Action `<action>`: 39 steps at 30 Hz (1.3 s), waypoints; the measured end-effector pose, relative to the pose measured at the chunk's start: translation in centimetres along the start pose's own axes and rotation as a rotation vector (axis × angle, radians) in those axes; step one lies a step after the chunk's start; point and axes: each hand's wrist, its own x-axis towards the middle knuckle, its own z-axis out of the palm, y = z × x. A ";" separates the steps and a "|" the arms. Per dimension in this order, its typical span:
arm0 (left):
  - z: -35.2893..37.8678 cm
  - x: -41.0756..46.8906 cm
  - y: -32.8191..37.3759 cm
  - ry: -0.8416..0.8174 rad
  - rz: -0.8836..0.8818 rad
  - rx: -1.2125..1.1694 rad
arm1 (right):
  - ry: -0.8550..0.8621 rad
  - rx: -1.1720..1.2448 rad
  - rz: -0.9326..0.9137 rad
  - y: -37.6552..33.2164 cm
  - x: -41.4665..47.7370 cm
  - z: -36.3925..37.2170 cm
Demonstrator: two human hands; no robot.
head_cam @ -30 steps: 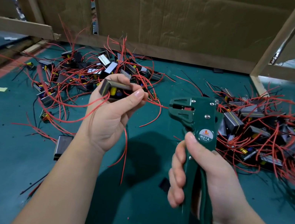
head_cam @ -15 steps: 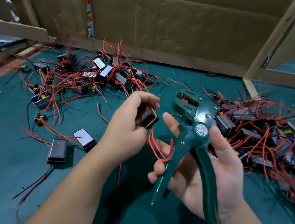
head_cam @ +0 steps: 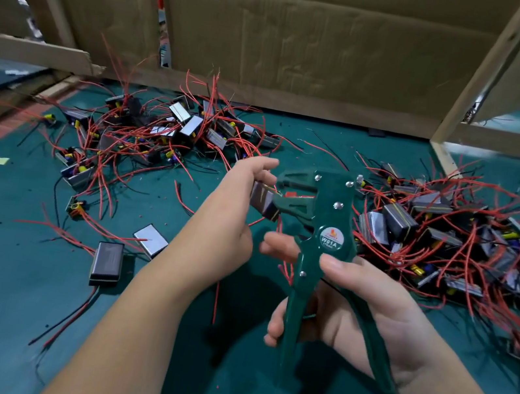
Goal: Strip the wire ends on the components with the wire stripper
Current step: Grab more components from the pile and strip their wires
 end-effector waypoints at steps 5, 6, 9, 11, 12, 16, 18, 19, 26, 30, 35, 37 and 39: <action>-0.4 0.1 -0.1 0.181 -0.028 -0.003 | 0.311 -0.220 -0.148 0.3 0.5 0.0; -0.5 0.2 -0.1 0.224 -0.015 0.017 | 0.374 -0.221 -0.233 0.1 0.7 0.0; -0.9 0.2 -0.3 0.326 -0.017 0.128 | 0.498 -0.195 -0.513 -0.8 0.6 -0.2; -1.1 0.3 -0.7 0.336 -0.150 0.214 | 0.536 -0.151 -0.574 -1.3 0.5 -0.7; -1.2 0.3 -1.0 0.309 -0.253 0.267 | 0.532 -0.113 -0.568 -1.4 0.3 -1.0; -1.0 0.3 -2.1 0.082 -0.499 0.517 | 0.479 -0.050 -0.520 -1.3 0.3 -1.2; -0.6 0.1 -2.2 0.022 -0.459 0.536 | 0.471 -0.104 -0.529 -0.9 0.3 -1.0; -0.4 0.1 -2.1 0.017 -0.426 0.531 | 0.461 -0.133 -0.541 -0.7 0.3 -1.0; -2.1 1.5 -1.6 0.152 -0.492 0.583 | 0.387 -0.159 -0.545 0.3 0.3 -0.2; -3.4 5.4 -2.0 0.111 -0.547 0.730 | 0.375 -0.128 -0.489 0.7 0.4 -0.1; -4.6 10.8 -5.0 -0.082 -0.356 1.073 | 0.356 -0.086 -0.418 1.3 0.7 -0.2; -5.0 12.7 -6.0 -0.187 -0.415 1.073 | 0.358 -0.069 -0.401 1.5 0.8 -0.3; -5.5 14.1 -6.9 -0.262 -0.493 1.012 | 0.338 -0.039 -0.376 1.7 0.9 -0.4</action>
